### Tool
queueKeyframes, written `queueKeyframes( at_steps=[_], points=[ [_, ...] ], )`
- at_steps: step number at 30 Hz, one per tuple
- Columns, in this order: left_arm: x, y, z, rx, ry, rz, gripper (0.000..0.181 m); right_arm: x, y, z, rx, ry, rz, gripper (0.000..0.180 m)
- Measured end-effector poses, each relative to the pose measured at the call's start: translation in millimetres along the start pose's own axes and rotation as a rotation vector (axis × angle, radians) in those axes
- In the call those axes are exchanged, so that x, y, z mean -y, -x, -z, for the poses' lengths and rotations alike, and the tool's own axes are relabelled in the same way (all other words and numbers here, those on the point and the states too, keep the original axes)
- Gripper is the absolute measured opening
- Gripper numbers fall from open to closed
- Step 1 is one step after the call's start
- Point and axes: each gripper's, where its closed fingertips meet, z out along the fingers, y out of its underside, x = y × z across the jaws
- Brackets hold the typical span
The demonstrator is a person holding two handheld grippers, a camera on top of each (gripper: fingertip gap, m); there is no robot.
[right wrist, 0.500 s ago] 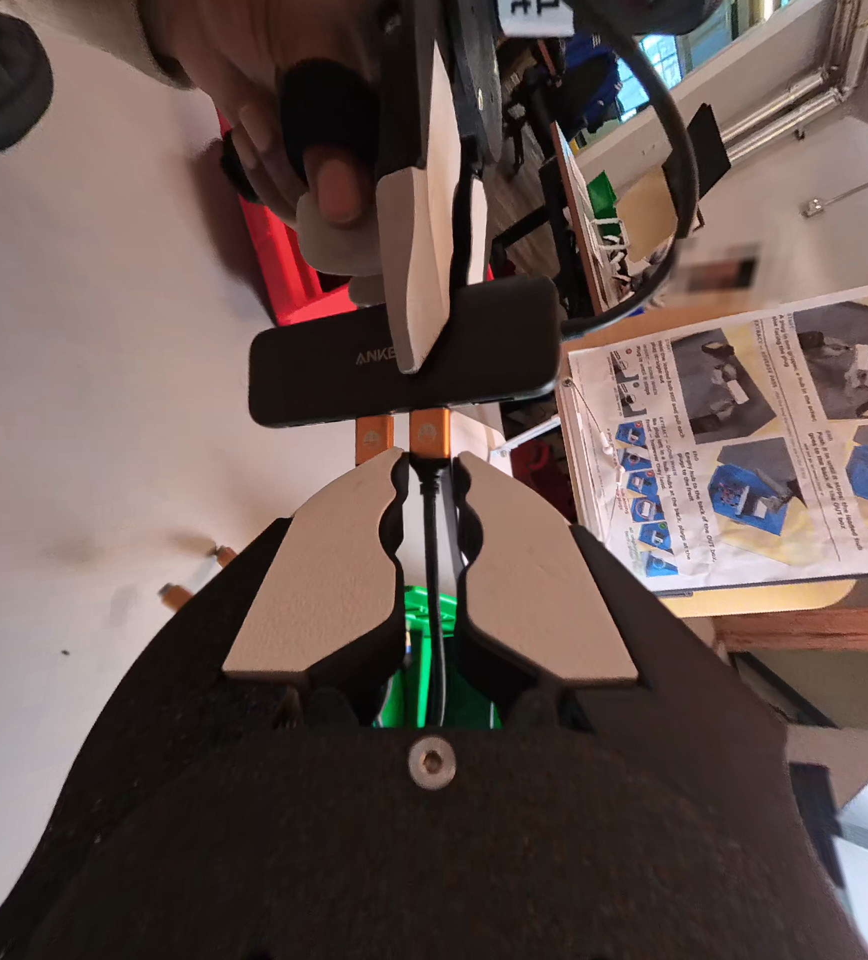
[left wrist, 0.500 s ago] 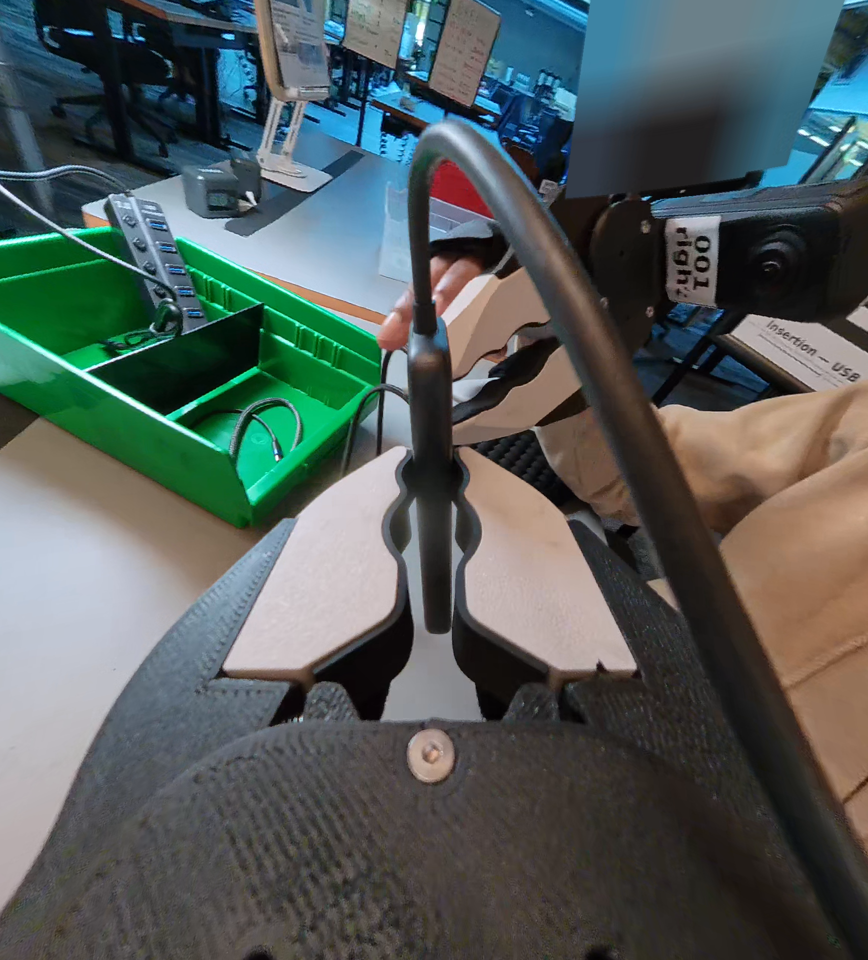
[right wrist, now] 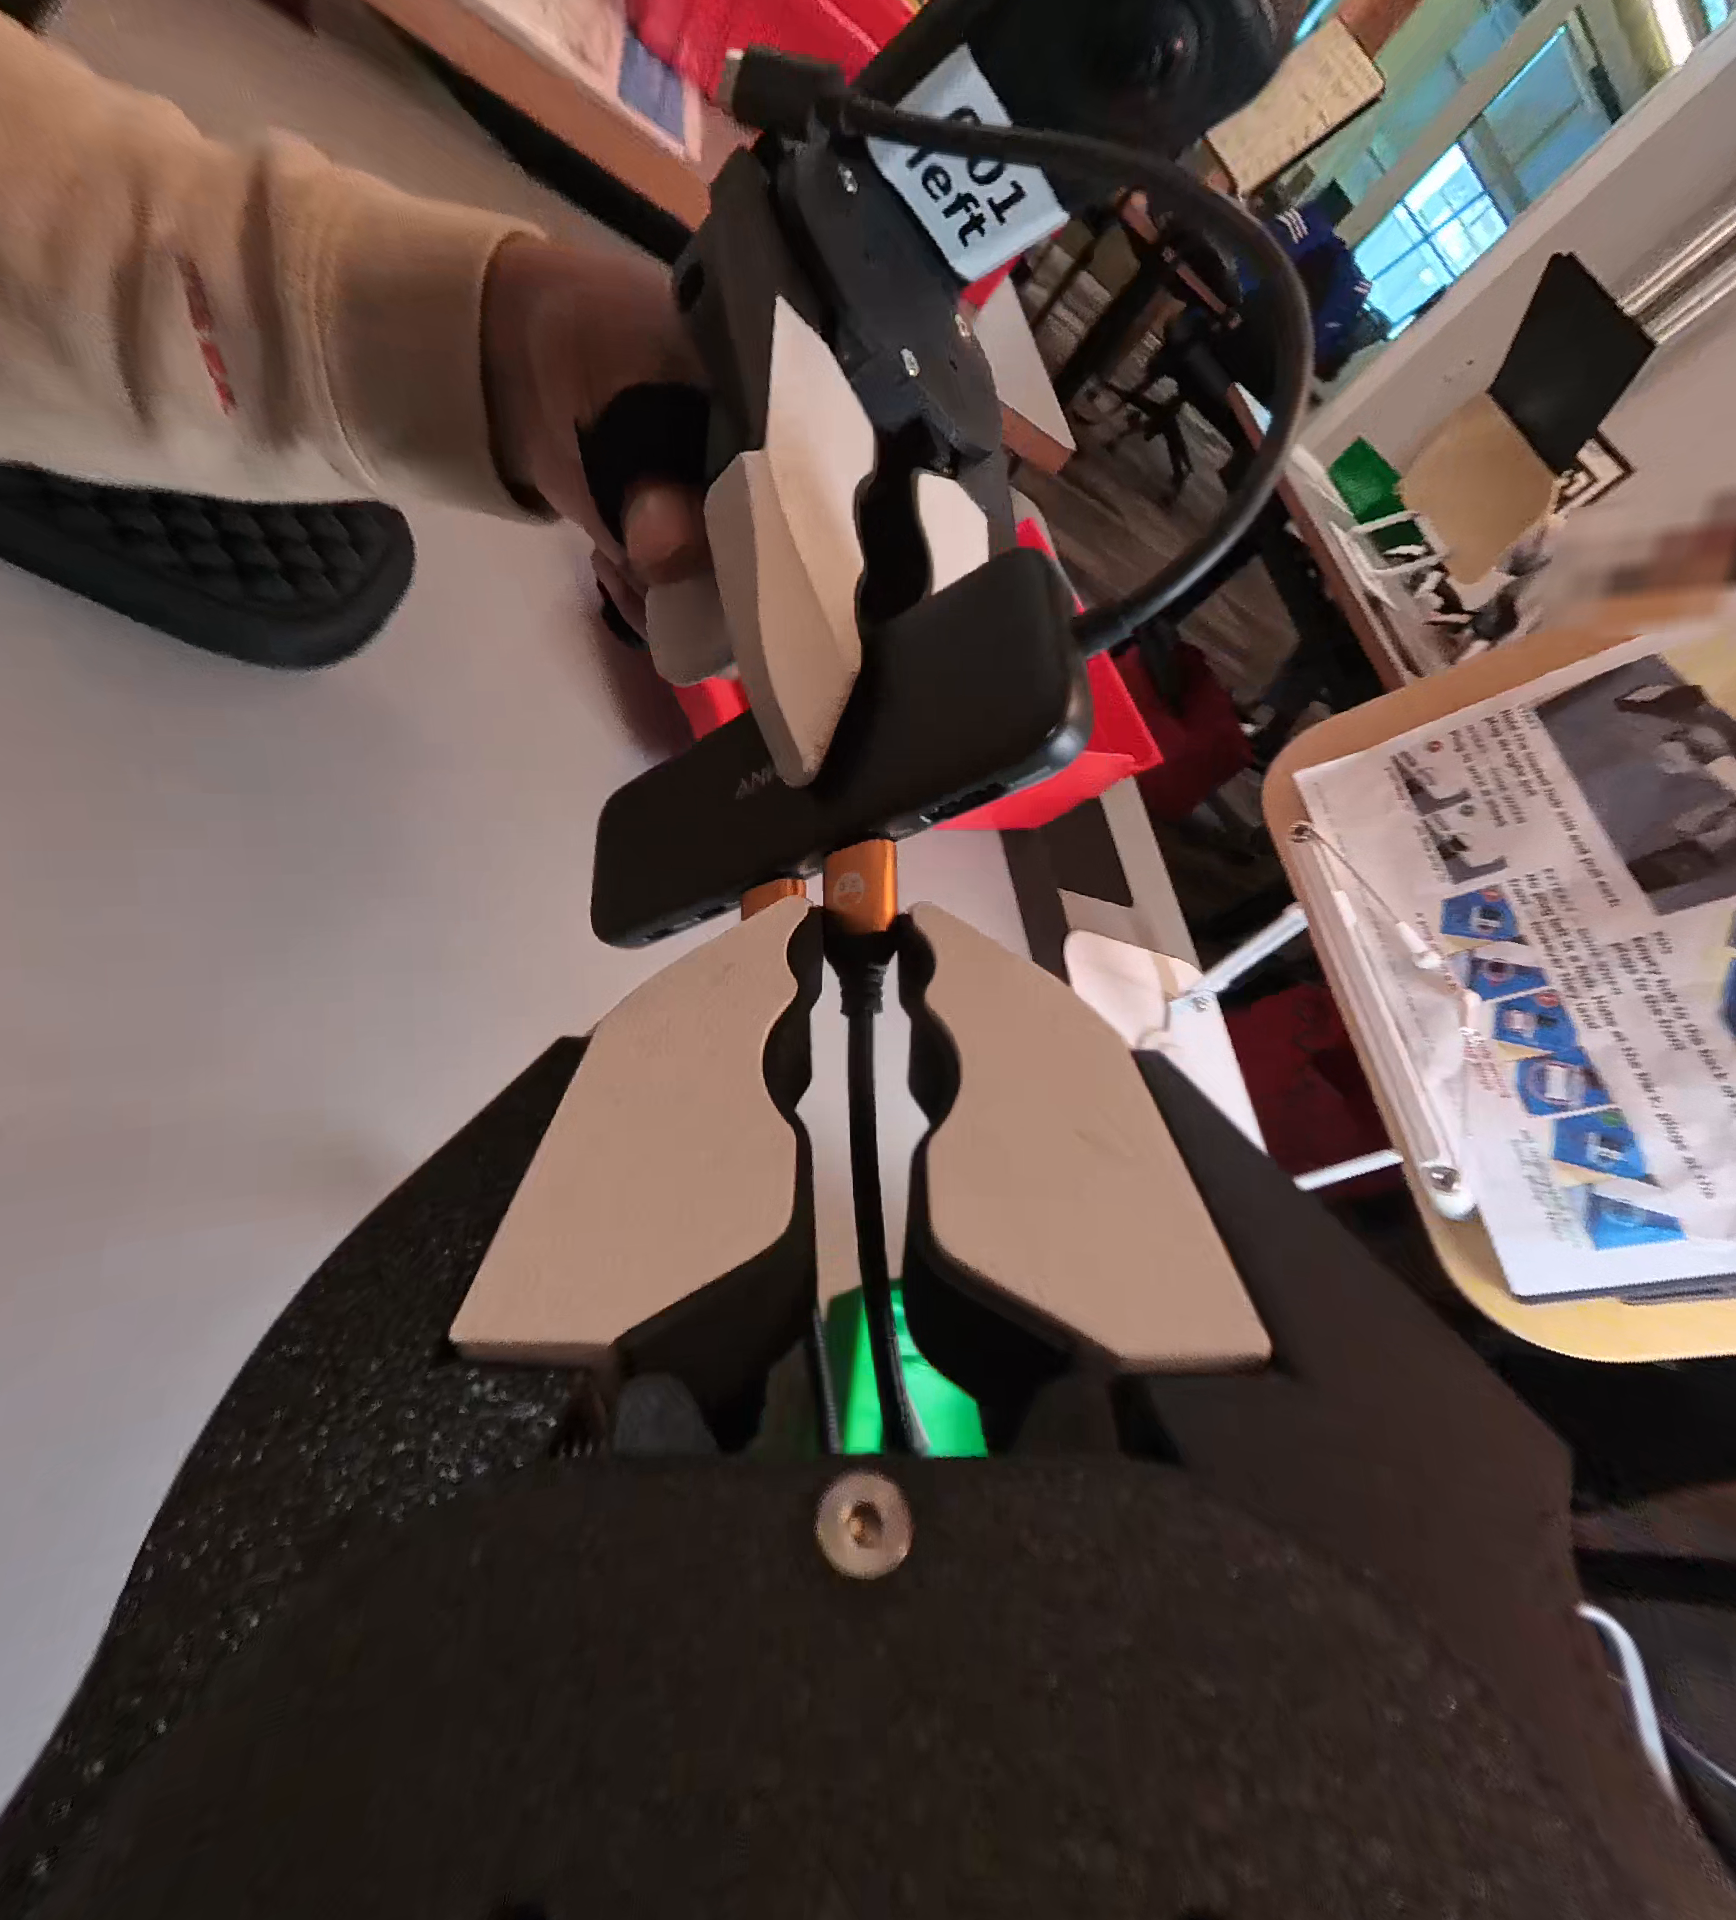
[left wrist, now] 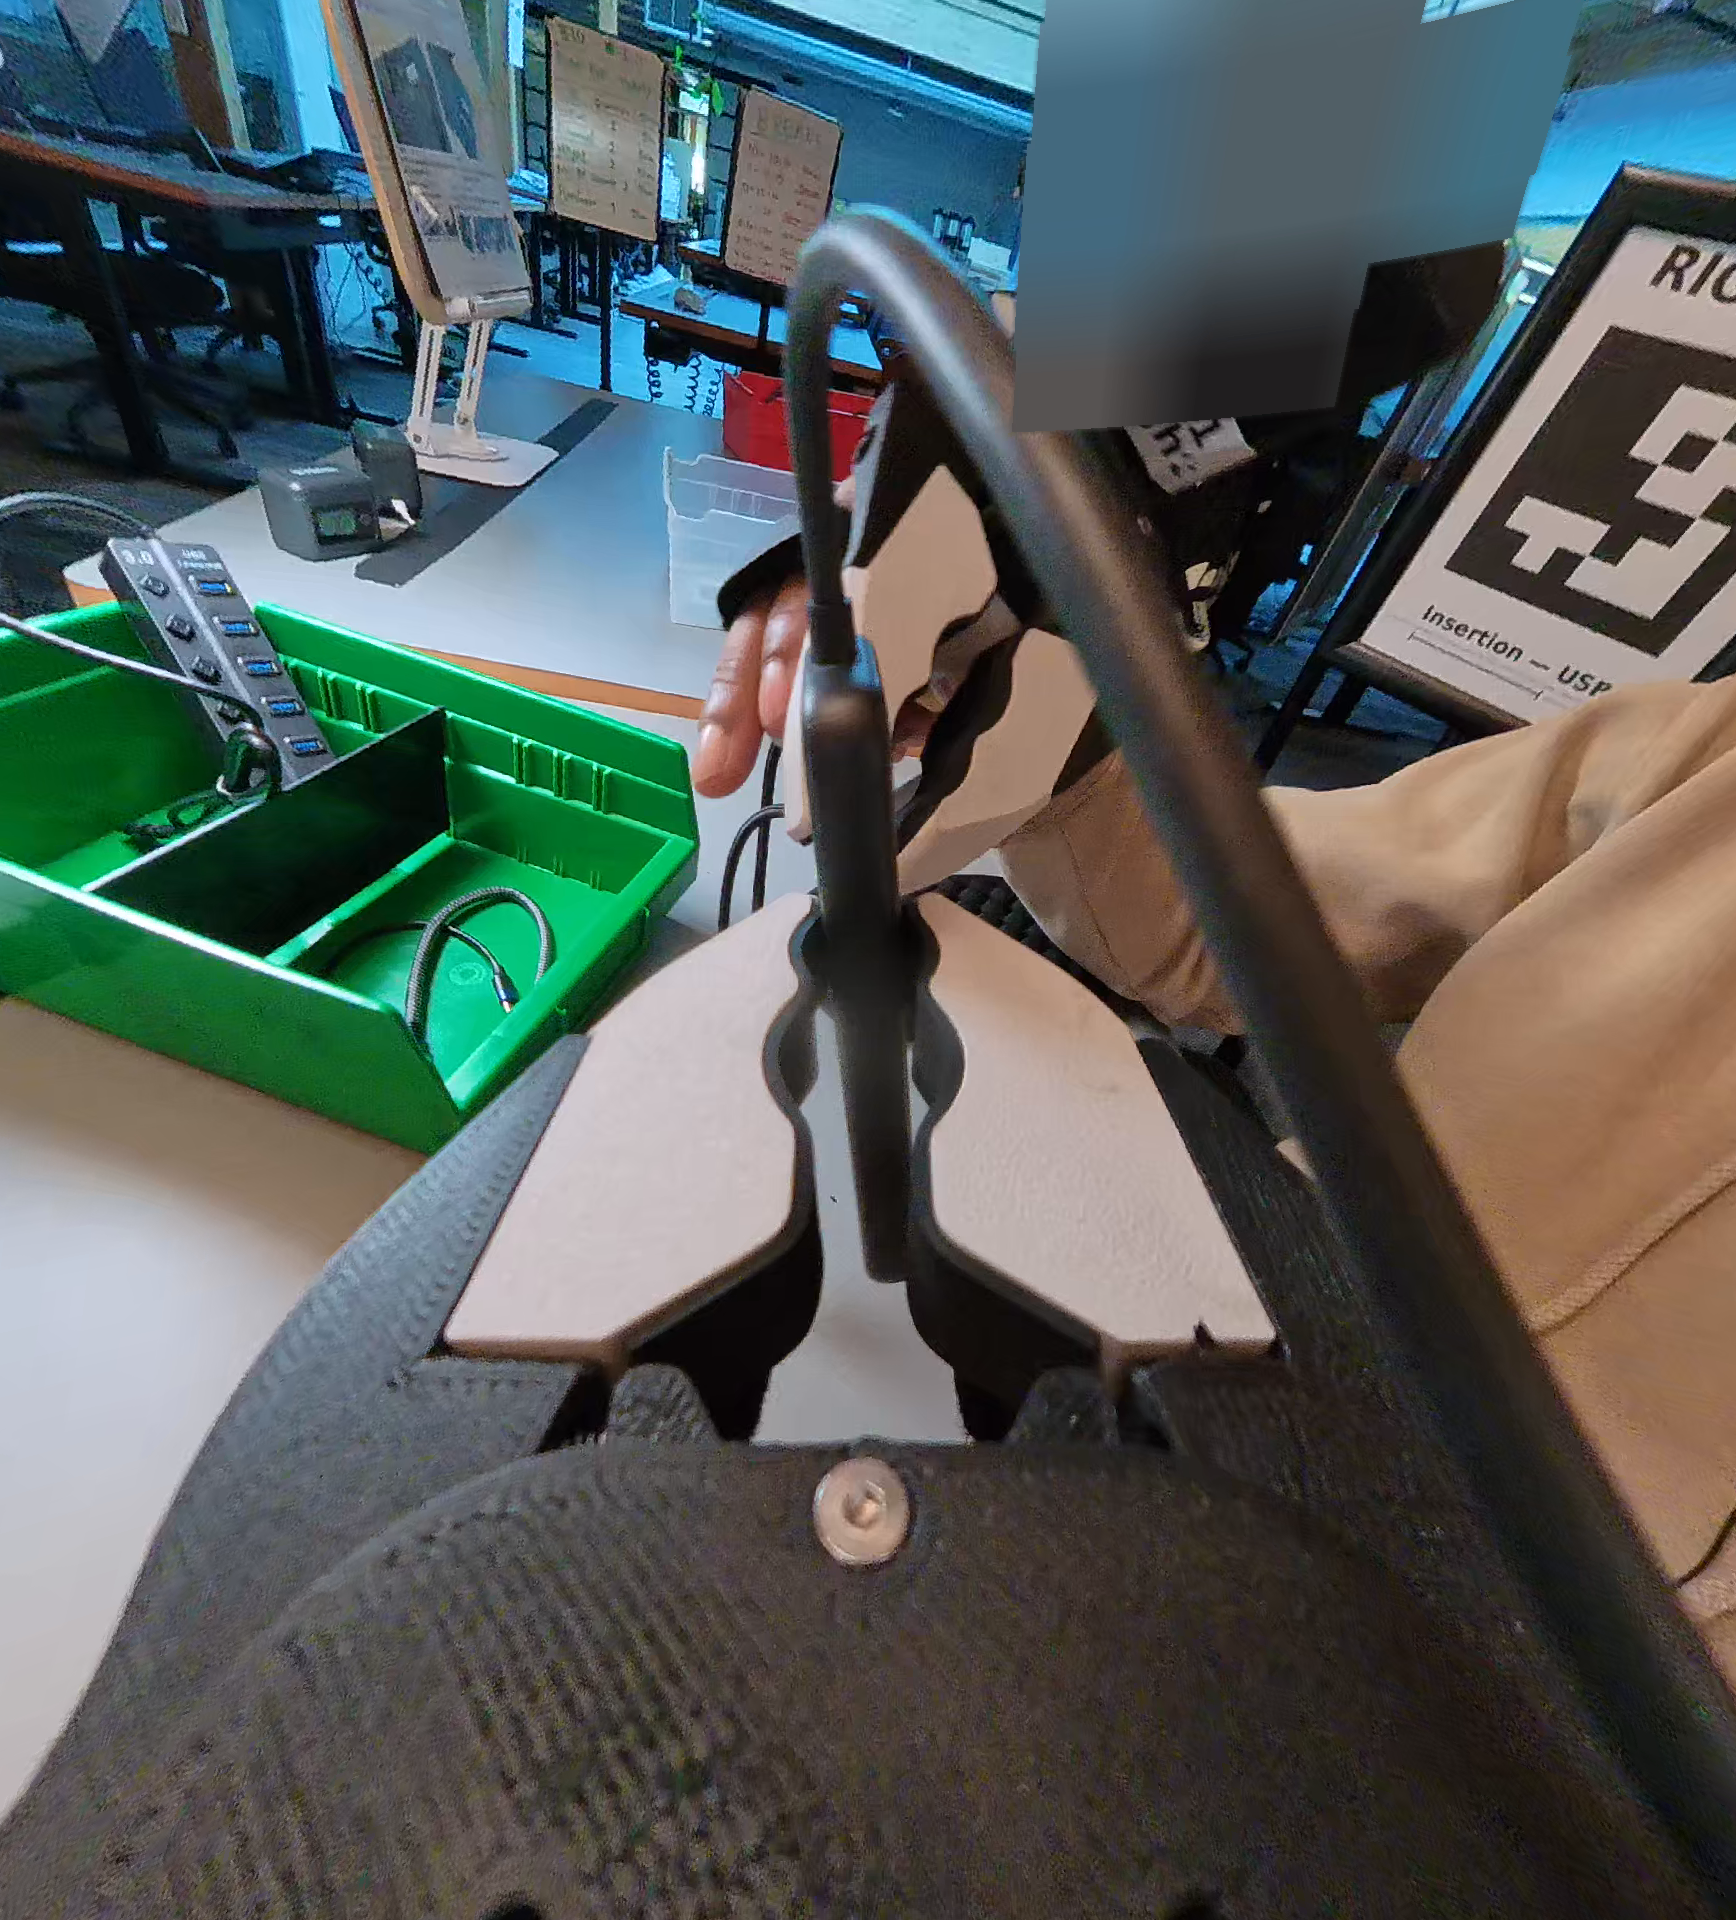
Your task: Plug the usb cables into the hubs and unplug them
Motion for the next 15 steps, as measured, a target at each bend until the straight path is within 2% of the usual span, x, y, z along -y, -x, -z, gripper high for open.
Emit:
queueKeyframes(
  at_steps=[4, 9, 15],
  points=[
    [0.4, -4.3, -3.3, 0.028, 0.018, -0.077, 0.016, 5.0, 4.9, -1.7, 0.08, -0.07, -0.104, 0.013],
    [8.2, -11.1, 0.4, 0.052, 0.0, -0.193, 0.012, 20.2, 5.3, 3.6, 0.183, -0.222, -0.277, 0.008],
    [9.0, -12.3, 2.2, 0.044, -0.055, -0.301, 0.012, 18.9, 10.1, -8.1, 0.25, -0.248, -0.383, 0.008]
  ],
)
